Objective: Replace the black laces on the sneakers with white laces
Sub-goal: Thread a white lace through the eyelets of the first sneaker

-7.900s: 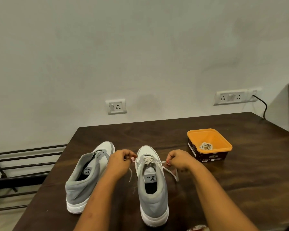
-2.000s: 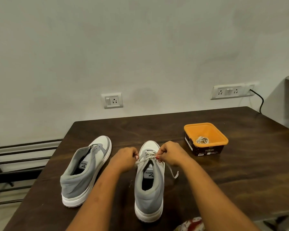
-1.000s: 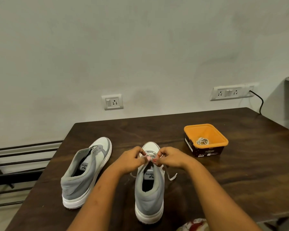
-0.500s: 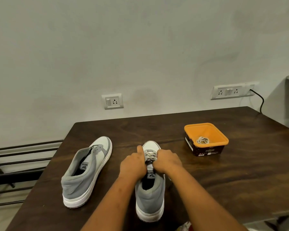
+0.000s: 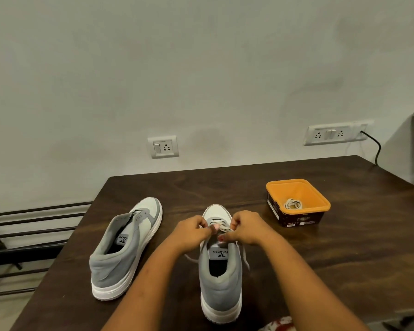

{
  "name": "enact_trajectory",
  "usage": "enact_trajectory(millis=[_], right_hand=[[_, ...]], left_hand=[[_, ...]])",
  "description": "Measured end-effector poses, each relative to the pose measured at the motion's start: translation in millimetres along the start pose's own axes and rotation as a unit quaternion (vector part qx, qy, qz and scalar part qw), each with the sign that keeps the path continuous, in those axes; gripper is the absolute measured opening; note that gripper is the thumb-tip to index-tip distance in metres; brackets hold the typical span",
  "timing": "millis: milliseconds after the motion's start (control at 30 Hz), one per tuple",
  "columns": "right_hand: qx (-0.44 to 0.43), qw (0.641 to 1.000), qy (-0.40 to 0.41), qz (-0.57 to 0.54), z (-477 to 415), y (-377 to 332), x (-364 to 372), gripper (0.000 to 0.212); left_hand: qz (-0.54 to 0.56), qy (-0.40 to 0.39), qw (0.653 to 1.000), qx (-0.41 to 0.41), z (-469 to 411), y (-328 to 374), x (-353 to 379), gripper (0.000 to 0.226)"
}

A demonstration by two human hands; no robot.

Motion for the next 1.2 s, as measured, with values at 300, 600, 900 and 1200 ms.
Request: enact_trajectory(millis=[300, 600, 900, 1200], right_hand=[[-0.024, 0.998, 0.020, -0.053, 2, 14, -16, 0.017], [0.010, 0.998, 0.046, -0.043, -1, 34, -20, 0.017], [-0.077, 0.997, 0.001, 0.001, -8, 10, -4, 0.011], [-0.093, 0.938, -0.031, -0.333, -4, -6, -2, 0.027]], left_hand=[[0.016, 0.057, 0.998, 0.038, -3, -3, -8, 0.025], [0.016, 0.024, 1.000, -0.001, -1, -16, -11, 0.028], [0.038, -0.018, 0.999, -0.005, -6, -8, 1, 0.023], [0.473, 0.014, 0.881, 0.015, 4, 23, 4, 0.030]])
Point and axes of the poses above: each hand's wrist, its own z-axis away from the middle knuckle, its own x-axis out of the palm, y = z × x, the point moved 3 cm from there along -z, towards the middle knuckle, and after that the axes turned 5 degrees about -y, right-handed, at the moved point
